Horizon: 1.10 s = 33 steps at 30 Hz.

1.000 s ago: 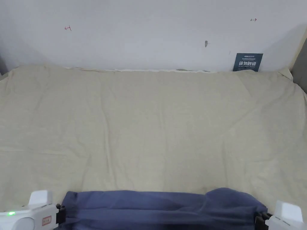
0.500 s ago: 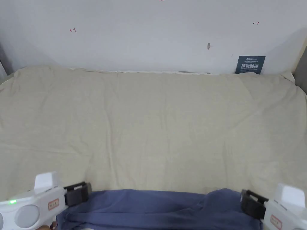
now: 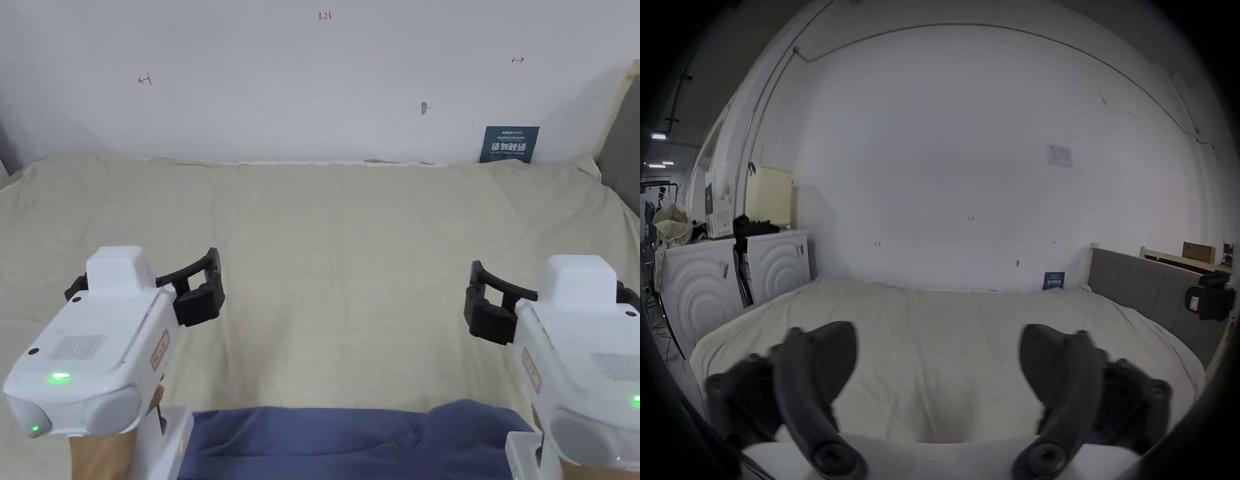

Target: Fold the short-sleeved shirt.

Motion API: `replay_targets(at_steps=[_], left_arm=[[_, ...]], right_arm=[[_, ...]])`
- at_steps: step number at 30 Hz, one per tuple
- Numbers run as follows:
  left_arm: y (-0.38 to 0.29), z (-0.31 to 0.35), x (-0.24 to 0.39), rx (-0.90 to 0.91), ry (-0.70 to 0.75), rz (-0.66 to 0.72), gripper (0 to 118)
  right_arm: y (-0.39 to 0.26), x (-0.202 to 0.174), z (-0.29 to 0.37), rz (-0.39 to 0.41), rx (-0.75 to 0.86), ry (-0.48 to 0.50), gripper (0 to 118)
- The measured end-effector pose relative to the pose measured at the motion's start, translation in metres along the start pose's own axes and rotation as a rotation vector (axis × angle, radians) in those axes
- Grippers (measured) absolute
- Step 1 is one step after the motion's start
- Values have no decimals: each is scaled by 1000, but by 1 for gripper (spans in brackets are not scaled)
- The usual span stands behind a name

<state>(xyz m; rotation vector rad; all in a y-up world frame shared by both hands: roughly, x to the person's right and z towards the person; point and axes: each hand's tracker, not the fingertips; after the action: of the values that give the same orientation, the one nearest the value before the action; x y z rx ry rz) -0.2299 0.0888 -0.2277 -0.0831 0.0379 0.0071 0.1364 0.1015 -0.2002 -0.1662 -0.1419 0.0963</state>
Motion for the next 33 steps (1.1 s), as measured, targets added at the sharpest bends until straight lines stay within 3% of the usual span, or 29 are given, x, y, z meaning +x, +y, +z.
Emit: replay_targets(at_steps=[1, 2, 3, 4, 5, 7, 16, 24, 27, 33], left_arm=[[-1, 2, 2, 11, 2, -2, 74], [-3, 1, 4, 18, -2, -3, 33], [-4, 0, 5, 17, 0, -4, 2], [-5, -2, 5, 1, 1, -8, 0], [-6, -3, 4, -38, 11, -18, 0], [-8, -7, 0, -43, -56, 40, 0], [-16, -5, -25, -101, -72, 30, 0], [-55, -35, -119, -471, -286, 525, 0], [-84, -41, -149, -612, -323, 590, 0], [-140, -42, -190, -777, -233, 576, 6]], right_arm=[[0, -2, 3, 5, 15, 7, 83], [1, -3, 5, 12, 27, 8, 60], [2, -8, 7, 23, 28, 2, 34], [3, -12, 10, 36, 29, 1, 7], [2, -12, 9, 40, 29, 1, 2], [1, -15, 9, 31, 27, 16, 1], [1, -18, 5, 11, 5, 31, 2], [-2, -20, -1, 10, -37, 42, 2], [-6, -20, -5, -4, -63, 49, 2], [-16, -18, -23, 5, -105, 47, 2]])
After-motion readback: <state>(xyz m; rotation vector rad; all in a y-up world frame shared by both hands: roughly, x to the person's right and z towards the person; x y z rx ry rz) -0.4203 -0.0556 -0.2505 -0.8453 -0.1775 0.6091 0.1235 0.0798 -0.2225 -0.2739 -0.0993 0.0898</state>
